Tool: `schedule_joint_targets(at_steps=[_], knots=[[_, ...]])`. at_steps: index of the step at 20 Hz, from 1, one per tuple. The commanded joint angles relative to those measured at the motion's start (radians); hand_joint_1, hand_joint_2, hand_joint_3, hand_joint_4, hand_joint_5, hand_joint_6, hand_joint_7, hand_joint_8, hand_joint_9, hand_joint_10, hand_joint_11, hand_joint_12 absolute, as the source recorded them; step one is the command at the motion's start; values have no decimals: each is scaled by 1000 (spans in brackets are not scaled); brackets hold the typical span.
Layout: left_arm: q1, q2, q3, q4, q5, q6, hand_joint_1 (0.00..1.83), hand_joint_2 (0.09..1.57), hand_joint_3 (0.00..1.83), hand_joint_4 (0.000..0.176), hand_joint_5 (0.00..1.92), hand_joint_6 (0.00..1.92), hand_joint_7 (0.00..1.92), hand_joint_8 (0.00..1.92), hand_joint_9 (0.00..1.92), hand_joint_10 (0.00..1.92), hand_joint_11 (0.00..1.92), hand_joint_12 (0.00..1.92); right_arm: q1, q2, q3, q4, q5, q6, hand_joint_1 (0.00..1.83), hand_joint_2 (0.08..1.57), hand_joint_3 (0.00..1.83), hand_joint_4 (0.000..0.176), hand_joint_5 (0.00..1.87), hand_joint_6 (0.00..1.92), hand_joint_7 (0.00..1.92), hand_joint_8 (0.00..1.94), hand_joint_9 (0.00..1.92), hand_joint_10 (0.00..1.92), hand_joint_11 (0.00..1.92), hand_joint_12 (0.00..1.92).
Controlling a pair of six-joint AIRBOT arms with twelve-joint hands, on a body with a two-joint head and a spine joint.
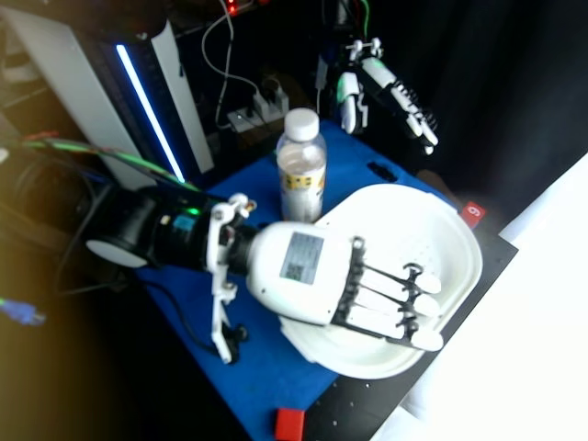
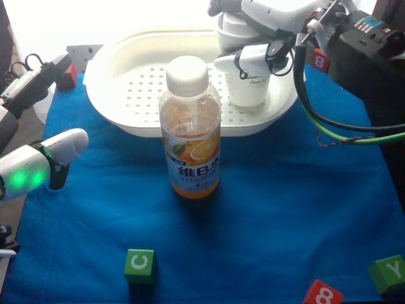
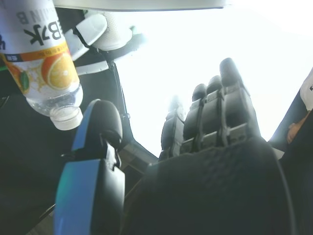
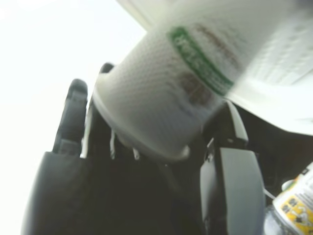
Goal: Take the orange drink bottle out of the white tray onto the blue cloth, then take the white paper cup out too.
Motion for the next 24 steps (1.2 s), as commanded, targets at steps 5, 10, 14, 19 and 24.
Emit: schedule_joint_targets(at_steps=[5,10,14,19,24], knots=[[-3,-5,4,10,-131,-9,548,1301,1,104,107,1,0,0,0,0,0,366,3,4,-6,-1,69,-3,748,1261,0,0,85,1043,325,1124,526,1632,647,1921],[-2,-5,4,7,-131,-9,517,1290,0,115,106,2,0,0,20,4,0,489,3,70,-88,-8,147,-3,723,1257,0,0,11,1314,276,1024,403,1395,436,1792],[-1,-6,3,3,-134,-9,570,1299,1,110,127,1,2,0,16,2,0,412,12,151,-194,-53,255,-3,758,1230,0,0,64,1284,265,1149,436,1598,513,1903],[2,-5,2,-2,-138,-9,580,1298,0,137,131,1,0,0,0,0,0,137,33,251,-332,-144,381,-1,804,1248,3,0,0,1436,190,1598,526,1921,727,1921],[16,-3,-3,-15,-160,-16,581,1305,0,124,128,3,0,0,0,0,0,18,9,371,-478,-243,490,68,886,1237,1,0,17,1402,259,1479,597,1892,798,1921]])
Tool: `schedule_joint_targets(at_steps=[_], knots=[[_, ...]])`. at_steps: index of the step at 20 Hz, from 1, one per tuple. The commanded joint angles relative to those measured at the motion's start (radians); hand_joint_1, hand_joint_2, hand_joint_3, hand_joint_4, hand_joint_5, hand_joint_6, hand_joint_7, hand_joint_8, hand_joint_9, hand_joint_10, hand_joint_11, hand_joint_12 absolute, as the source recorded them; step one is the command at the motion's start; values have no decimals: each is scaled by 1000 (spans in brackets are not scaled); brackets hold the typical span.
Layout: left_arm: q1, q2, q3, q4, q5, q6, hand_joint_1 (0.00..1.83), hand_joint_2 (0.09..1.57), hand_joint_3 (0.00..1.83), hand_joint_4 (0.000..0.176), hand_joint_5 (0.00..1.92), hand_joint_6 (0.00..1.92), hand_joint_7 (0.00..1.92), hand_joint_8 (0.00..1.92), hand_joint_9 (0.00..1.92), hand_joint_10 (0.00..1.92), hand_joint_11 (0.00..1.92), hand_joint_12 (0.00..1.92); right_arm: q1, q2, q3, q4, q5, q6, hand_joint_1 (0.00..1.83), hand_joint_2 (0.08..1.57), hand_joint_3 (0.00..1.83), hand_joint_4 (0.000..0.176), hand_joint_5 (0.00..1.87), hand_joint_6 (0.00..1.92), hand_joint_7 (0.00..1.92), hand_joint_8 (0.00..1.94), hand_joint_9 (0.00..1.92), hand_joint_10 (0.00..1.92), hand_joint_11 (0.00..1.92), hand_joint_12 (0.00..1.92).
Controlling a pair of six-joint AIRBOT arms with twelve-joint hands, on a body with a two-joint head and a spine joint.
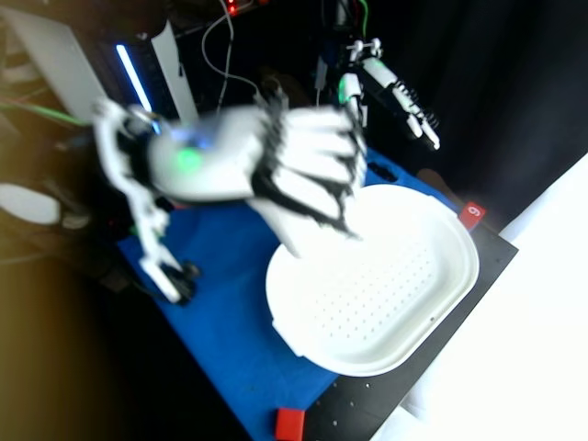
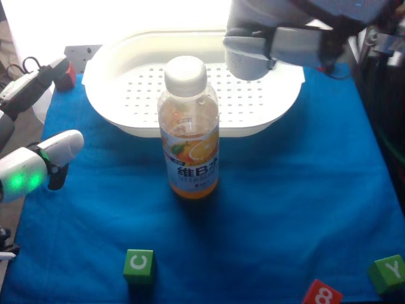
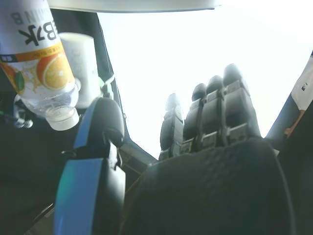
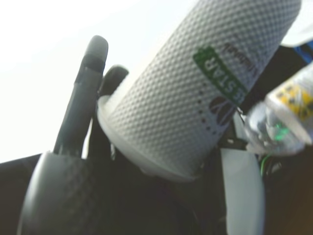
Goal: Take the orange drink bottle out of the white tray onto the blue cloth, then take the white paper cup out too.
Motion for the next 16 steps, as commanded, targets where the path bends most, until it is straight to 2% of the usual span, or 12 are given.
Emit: schedule_joint_targets(at_steps=[1,2,3,5,8,9,11,12,13,14,15,16], knots=[[4,1,0,1,-141,-8,602,1310,2,118,128,2,0,0,0,0,0,3,-9,12,-7,-8,134,43,897,1243,4,0,3,1372,203,1478,503,1915,705,1921],[8,1,-1,-3,-144,-9,596,1317,4,125,123,0,0,0,0,0,2,2,-35,36,-28,-17,141,49,863,1266,11,0,0,1399,131,1487,341,1899,423,1921],[10,3,-1,-6,-145,-9,570,1318,4,130,116,0,0,0,0,0,2,1,-63,60,-53,-23,149,49,814,1265,8,0,12,1434,115,1532,279,1881,278,1921],[13,8,-1,-13,-151,-9,595,1317,1,120,126,4,0,0,0,0,2,2,-115,91,-91,-34,155,49,750,1270,6,0,43,1381,172,1514,336,1851,388,1921],[23,8,-4,-31,-168,-9,613,1319,1,111,108,0,0,0,0,0,0,0,-207,104,-119,-39,155,56,662,1288,12,0,35,1357,183,1536,343,1848,375,1921],[26,8,-6,-35,-171,-9,613,1327,3,90,94,0,0,0,0,0,16,9,-235,103,-118,-34,155,74,588,1296,9,0,38,1341,259,1668,409,1900,408,1921],[27,9,-8,-39,-176,-9,601,1329,3,96,93,1,0,0,0,0,34,22,-274,90,-104,-30,155,106,650,1296,4,0,38,1332,298,1819,404,1920,369,1921],[28,9,-8,-40,-178,-9,596,1324,0,100,91,0,0,0,0,0,6,239,-286,85,-96,-22,153,110,692,1303,5,0,21,1319,230,1694,430,1921,479,1921],[29,9,-8,-42,-179,-9,591,1326,0,105,87,2,0,0,2,0,0,343,-296,75,-87,-11,142,110,675,1316,8,0,3,1292,121,1442,377,1857,454,1921],[29,9,-8,-43,-180,-9,576,1325,0,117,84,1,0,0,10,3,0,442,-305,62,-78,0,132,110,660,1314,5,0,0,1212,70,1227,225,1658,217,1921],[30,9,-8,-43,-180,-9,576,1325,0,117,84,1,0,0,10,3,0,442,-311,57,-76,4,128,110,660,1314,5,0,0,1212,70,1227,225,1658,217,1921],[30,10,-9,-43,-181,-9,567,1323,0,123,84,0,12,1,26,6,0,520,-320,51,-75,11,127,110,670,1292,0,0,0,1064,13,986,44,1393,43,1819]])
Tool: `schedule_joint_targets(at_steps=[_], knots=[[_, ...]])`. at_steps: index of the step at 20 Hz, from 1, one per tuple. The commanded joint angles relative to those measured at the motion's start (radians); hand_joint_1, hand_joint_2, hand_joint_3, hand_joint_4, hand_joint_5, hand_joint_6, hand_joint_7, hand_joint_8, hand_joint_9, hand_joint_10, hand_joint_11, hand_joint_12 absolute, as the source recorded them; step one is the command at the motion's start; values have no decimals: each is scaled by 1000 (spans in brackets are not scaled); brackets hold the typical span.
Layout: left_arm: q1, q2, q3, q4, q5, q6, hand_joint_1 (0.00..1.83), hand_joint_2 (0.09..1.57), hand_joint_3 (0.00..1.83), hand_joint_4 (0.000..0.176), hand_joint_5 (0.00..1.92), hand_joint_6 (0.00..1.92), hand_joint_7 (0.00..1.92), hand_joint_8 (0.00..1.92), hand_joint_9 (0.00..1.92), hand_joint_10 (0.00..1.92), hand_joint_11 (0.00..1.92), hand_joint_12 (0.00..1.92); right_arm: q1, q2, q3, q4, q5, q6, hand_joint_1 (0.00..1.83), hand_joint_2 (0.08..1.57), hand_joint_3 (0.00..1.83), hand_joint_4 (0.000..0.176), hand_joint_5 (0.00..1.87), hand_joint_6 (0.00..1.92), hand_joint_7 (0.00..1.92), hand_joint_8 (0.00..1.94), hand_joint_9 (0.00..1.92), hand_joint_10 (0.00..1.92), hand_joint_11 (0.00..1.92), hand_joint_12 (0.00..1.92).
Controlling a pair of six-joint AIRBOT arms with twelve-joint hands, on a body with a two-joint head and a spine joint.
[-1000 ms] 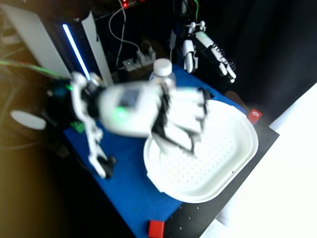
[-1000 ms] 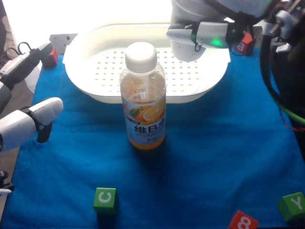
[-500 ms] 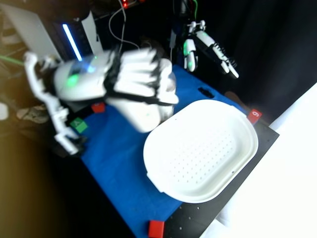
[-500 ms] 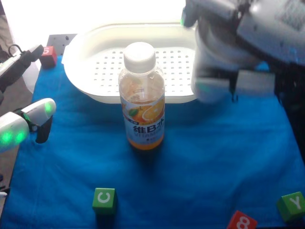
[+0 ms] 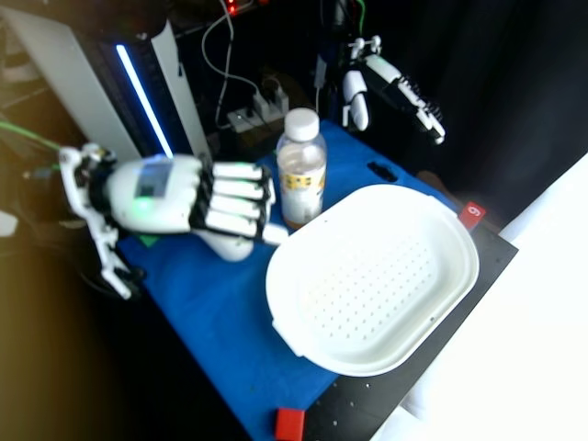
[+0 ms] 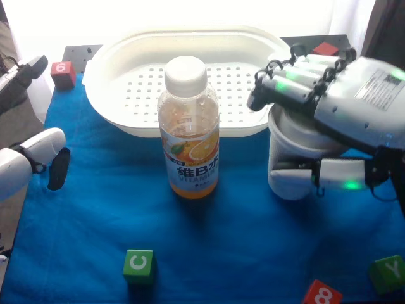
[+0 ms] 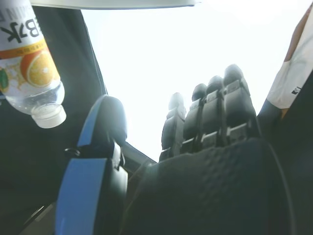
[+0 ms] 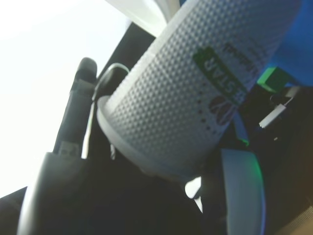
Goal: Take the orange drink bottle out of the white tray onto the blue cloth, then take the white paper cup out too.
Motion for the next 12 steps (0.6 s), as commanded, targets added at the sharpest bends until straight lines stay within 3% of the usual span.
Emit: schedule_joint_targets(at_steps=[1,2,3,4,5,6,8,9,11,12], knots=[[-2,10,-1,14,-128,-6,550,1321,0,129,81,0,8,0,31,7,0,542,5,-3,0,6,127,5,625,1271,0,0,0,545,2,423,8,654,8,1494],[1,12,-4,11,-129,-6,537,1314,0,125,90,3,3,0,40,6,0,618,1,-3,-3,7,127,5,550,1190,0,94,0,21,0,16,0,25,0,768],[4,14,-5,9,-131,-6,537,1314,0,125,90,3,3,0,40,6,0,618,-1,0,-6,8,127,5,550,1190,0,94,0,21,0,16,0,25,0,768],[9,17,-8,5,-136,-6,560,1324,0,122,121,6,40,6,79,17,0,727,-3,7,-10,9,128,5,498,1160,0,115,0,0,0,0,0,0,0,66],[15,19,-9,0,-143,-6,560,1324,0,122,121,6,40,6,79,17,0,727,-3,15,-16,9,129,5,498,1160,0,115,0,0,0,0,0,0,0,66],[20,20,-11,-7,-150,-6,561,1317,0,155,121,2,35,1,77,9,0,655,-3,26,-25,9,133,5,397,1149,0,151,0,0,0,0,0,0,0,2],[21,20,-11,-10,-152,-6,585,1310,0,156,124,2,8,2,60,1,0,629,-3,51,-43,9,157,5,290,1103,0,173,0,0,0,0,0,0,0,0],[22,20,-11,-10,-152,-6,590,1309,0,148,133,4,12,2,66,3,0,649,-3,62,-51,9,167,5,264,1092,0,175,0,0,0,0,0,0,0,0],[23,20,-11,-11,-152,-6,615,1325,2,150,137,4,11,1,64,2,0,681,-3,91,-70,9,210,5,315,1073,0,174,0,0,0,0,0,0,0,0],[23,20,-11,-11,-152,-6,588,1325,1,145,136,2,26,5,69,3,0,696,-3,109,-81,9,238,11,319,1040,0,163,0,0,0,0,0,0,44,29]])
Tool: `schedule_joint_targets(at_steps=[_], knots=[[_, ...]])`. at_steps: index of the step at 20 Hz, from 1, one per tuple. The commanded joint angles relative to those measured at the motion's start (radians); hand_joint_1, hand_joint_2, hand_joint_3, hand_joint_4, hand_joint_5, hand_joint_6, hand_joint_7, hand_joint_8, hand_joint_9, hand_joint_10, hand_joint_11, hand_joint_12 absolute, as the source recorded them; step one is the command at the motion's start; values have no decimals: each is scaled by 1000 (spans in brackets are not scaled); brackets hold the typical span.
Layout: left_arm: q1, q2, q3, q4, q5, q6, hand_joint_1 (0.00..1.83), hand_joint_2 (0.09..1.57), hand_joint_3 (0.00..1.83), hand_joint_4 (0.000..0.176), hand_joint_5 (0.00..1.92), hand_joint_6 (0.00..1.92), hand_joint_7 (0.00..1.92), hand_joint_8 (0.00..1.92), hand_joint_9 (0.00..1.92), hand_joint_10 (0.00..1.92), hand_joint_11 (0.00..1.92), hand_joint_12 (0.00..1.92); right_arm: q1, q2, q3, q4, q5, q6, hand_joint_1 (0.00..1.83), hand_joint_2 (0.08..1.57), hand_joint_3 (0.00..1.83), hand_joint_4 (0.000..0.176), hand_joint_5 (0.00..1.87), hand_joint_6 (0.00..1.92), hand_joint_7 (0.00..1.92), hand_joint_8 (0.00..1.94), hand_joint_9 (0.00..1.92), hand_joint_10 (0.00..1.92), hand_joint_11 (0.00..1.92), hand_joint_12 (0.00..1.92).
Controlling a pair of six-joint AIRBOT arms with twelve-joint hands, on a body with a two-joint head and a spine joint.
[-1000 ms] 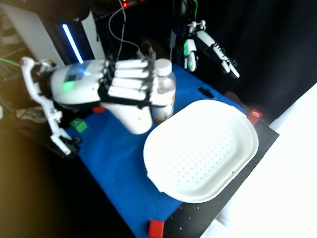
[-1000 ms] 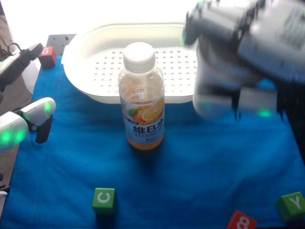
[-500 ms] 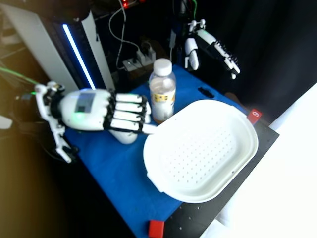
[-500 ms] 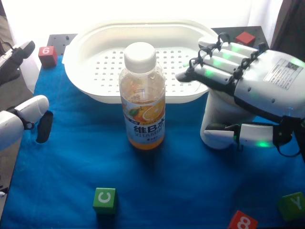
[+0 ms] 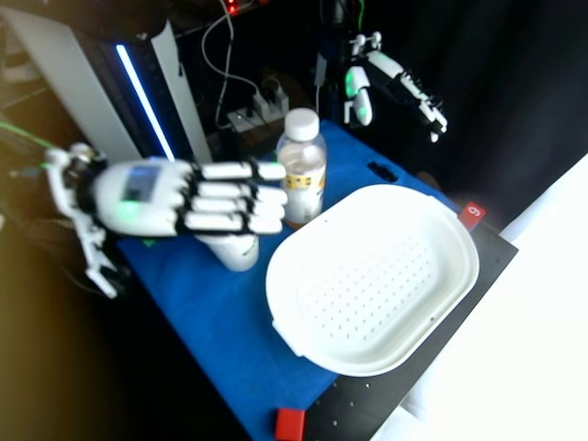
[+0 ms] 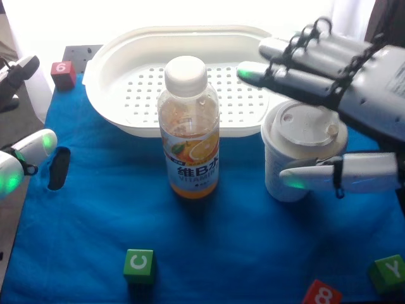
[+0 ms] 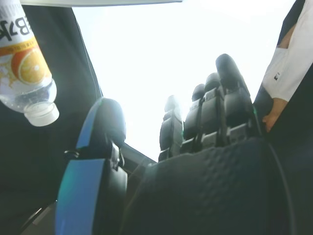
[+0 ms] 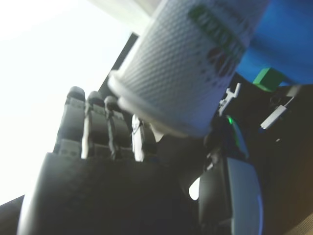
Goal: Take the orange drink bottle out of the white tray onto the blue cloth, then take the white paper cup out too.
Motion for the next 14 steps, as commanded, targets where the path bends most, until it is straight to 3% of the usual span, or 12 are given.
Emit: schedule_joint_targets(at_steps=[1,2,3,4,5,6,7,9,11,12,13,14], knots=[[-2,8,2,11,-128,-6,583,1320,0,146,135,1,32,7,70,4,0,696,1,8,-3,13,171,26,343,1029,0,158,0,0,0,0,0,0,8,17],[-2,8,2,11,-127,-6,604,1328,2,131,122,0,16,1,48,0,0,692,-5,15,-1,13,199,58,332,1016,0,164,0,0,0,0,0,0,1,3],[-2,8,2,13,-126,-6,613,1331,1,145,124,1,2,0,32,3,0,657,-13,29,0,14,248,93,392,1016,0,174,0,0,0,0,0,0,0,0],[-2,10,2,18,-126,-5,628,1337,2,151,129,2,2,0,23,1,0,574,-14,41,-5,21,273,93,421,1059,0,152,0,0,0,0,0,0,0,0],[-2,13,0,20,-131,-5,646,1345,2,146,134,2,12,1,24,1,0,504,-14,53,-9,30,296,93,432,1094,0,118,0,0,0,0,0,0,0,0],[-2,16,-1,23,-135,-5,633,1343,1,136,140,3,24,4,35,5,0,485,-14,67,-13,40,309,93,377,1132,9,100,0,0,0,0,0,0,0,0],[-2,20,-2,28,-138,-5,633,1343,1,136,140,3,24,4,35,5,0,485,-14,78,-16,49,319,93,377,1132,9,100,0,0,0,0,0,0,0,0],[-2,41,-10,49,-144,-3,603,1335,0,127,142,1,21,4,39,3,0,330,-18,90,-16,87,337,92,207,1262,56,58,0,0,0,0,0,0,0,0],[-2,55,-15,61,-153,2,605,1347,1,117,129,1,14,1,47,4,0,288,-20,91,-16,142,339,49,142,1288,60,60,0,0,0,0,0,0,0,0],[-2,61,-14,69,-154,3,586,1346,0,134,126,4,18,3,45,8,0,269,-23,91,-15,178,339,18,78,1361,40,27,0,0,0,0,0,0,0,0],[-3,64,-13,74,-154,3,556,1342,0,148,129,3,32,3,64,11,0,390,-26,90,-15,196,339,2,65,1388,41,33,0,0,0,0,0,0,0,0],[-6,69,-13,81,-154,7,548,1344,0,138,127,1,33,1,67,9,0,455,-31,90,-15,217,339,-10,96,1393,34,44,0,0,0,0,0,0,0,0]])
